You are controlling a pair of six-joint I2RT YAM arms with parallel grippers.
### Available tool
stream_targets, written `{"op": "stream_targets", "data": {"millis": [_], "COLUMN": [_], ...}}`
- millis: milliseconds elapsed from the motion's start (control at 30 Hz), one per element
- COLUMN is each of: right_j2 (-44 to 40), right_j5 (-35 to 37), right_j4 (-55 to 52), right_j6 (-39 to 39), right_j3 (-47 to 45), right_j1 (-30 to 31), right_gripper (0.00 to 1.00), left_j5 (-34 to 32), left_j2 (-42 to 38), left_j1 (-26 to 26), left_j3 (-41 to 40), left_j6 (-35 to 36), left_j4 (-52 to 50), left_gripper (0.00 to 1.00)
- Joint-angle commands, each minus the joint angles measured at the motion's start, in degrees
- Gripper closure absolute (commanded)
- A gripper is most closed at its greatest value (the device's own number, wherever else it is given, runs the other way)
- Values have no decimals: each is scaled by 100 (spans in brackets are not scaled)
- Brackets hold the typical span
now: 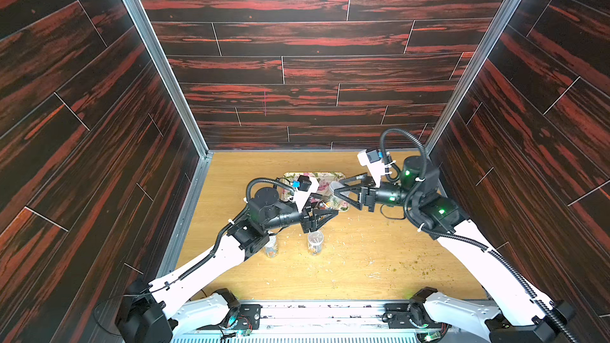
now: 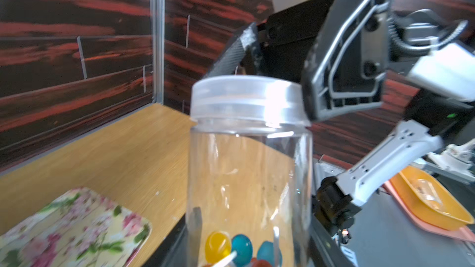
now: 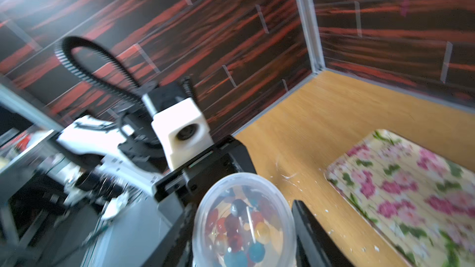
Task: Pour the candies out of the jar
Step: Unscrew the lid from the jar.
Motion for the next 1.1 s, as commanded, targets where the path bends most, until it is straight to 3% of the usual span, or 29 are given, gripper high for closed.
{"op": "stream_targets", "data": {"millis": [0,267,333,433,567,700,833,933,1067], "right_j2": [147,248,272,307,138,-236,-325,-237,6], "right_j5": [-1035,-1154,-1014,-1013,-821,236,1371,2370,3192], "right_j4": [-591,-1052,-1191,-1104,-609,-284,-321,-587,-669], "right_j6": [-969,-1756,-1791,-1378,-212,864,1798,2213,2426], "right_j3": [224,565,652,659,391,70,108,347,668], "right_j1": [-65,-337,-343,-338,-329,-247,13,389,1027], "right_gripper": [53,49,42,28,20,14,14,13,13], "left_j5": [218,168,125,37,-193,-423,-509,-590,-573], "left_j2": [-227,-246,-245,-237,-254,-216,-85,28,170], "left_j1": [-3,-3,-5,-2,0,-3,-3,-1,2], "left_j3": [269,258,238,205,113,21,24,45,72], "left_j6": [-278,-295,-276,-196,-19,239,468,573,638], "left_j4": [451,500,506,451,430,394,374,384,396], "left_gripper": [60,60,60,60,60,60,60,60,60]}}
